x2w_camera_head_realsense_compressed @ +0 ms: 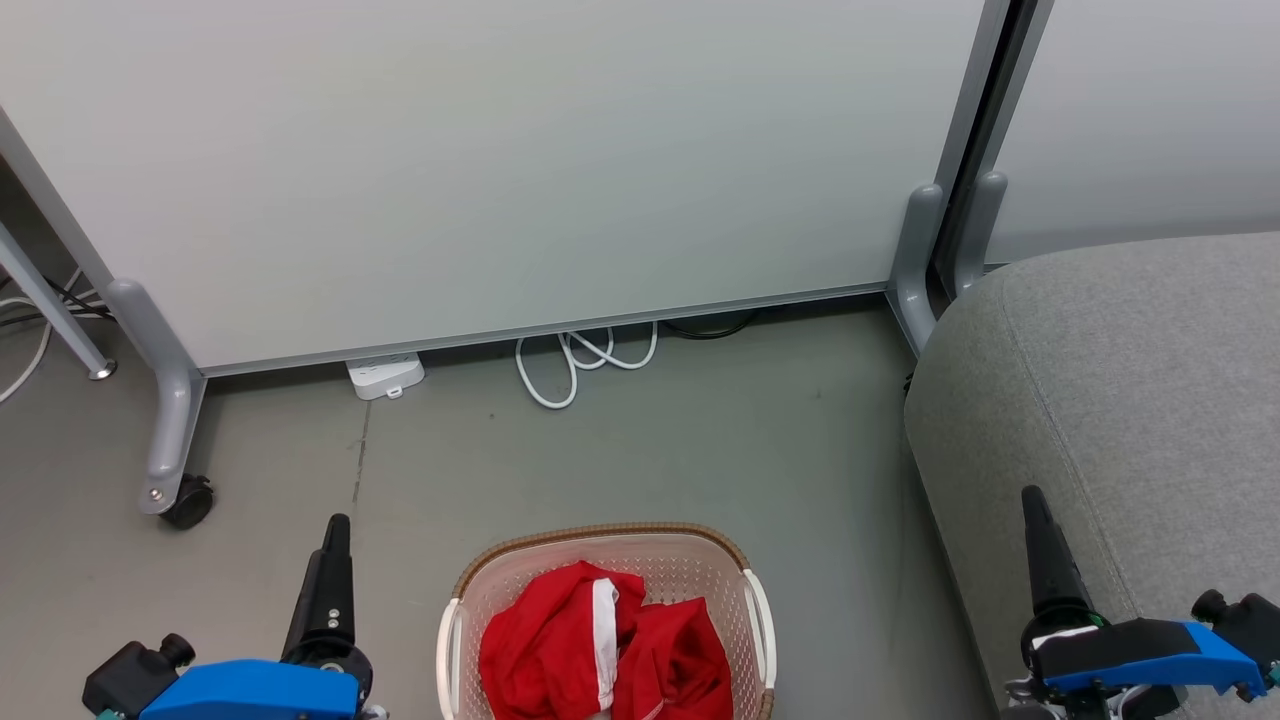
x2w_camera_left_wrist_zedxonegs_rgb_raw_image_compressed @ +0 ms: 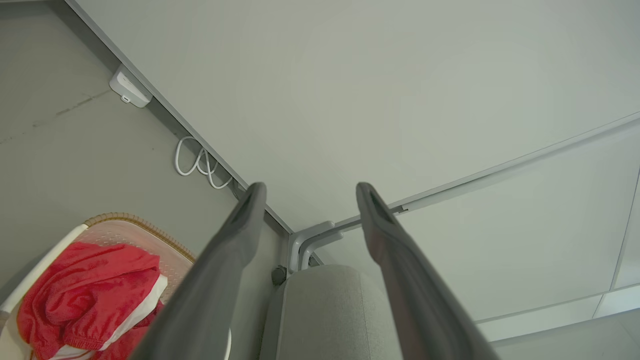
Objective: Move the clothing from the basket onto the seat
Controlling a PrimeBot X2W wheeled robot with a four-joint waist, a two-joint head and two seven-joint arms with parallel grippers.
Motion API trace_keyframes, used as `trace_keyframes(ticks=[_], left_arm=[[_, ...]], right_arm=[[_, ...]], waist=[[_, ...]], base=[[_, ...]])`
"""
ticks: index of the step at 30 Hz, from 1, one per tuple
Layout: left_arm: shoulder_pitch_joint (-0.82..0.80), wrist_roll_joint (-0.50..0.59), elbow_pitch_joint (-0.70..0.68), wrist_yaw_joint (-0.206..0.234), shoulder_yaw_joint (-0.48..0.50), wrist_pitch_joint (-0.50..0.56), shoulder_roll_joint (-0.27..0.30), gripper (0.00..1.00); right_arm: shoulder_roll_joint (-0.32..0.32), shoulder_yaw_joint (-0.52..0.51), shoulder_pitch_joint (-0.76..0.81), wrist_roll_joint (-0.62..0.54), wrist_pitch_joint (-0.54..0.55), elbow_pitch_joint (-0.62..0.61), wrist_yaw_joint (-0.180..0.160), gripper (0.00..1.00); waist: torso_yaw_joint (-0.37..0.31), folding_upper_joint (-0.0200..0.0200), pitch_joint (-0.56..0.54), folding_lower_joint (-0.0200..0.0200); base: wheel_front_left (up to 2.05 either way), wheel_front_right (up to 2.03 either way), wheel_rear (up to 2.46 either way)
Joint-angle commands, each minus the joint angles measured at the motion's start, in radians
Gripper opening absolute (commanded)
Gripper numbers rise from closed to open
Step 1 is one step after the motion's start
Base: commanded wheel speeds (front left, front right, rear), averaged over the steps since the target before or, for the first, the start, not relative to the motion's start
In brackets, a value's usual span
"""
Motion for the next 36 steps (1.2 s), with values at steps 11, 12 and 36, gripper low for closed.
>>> trace_keyframes(ticks=[11,12,36], left_arm=[[-0.032,0.216,-0.038,0.017,-0.052,-0.046,0.012,1.00],[-0.033,0.231,-0.040,0.019,-0.055,-0.048,0.012,1.00],[-0.039,0.553,-0.053,0.061,-0.105,-0.119,0.015,1.00]], right_arm=[[-0.005,0.014,-0.028,-0.225,-0.037,-0.030,0.000,1.00],[-0.005,0.017,-0.028,-0.243,-0.037,-0.031,0.000,1.00],[-0.007,0.061,-0.024,-0.583,-0.066,-0.055,0.000,1.00]], waist=[[0.000,0.0000,0.002,0.0000],[0.000,0.0000,0.002,0.0000],[-0.001,0.0000,0.009,0.0000]], base=[[0.00,0.00,0.00],[0.00,0.00,0.00],[0.00,0.00,0.00]])
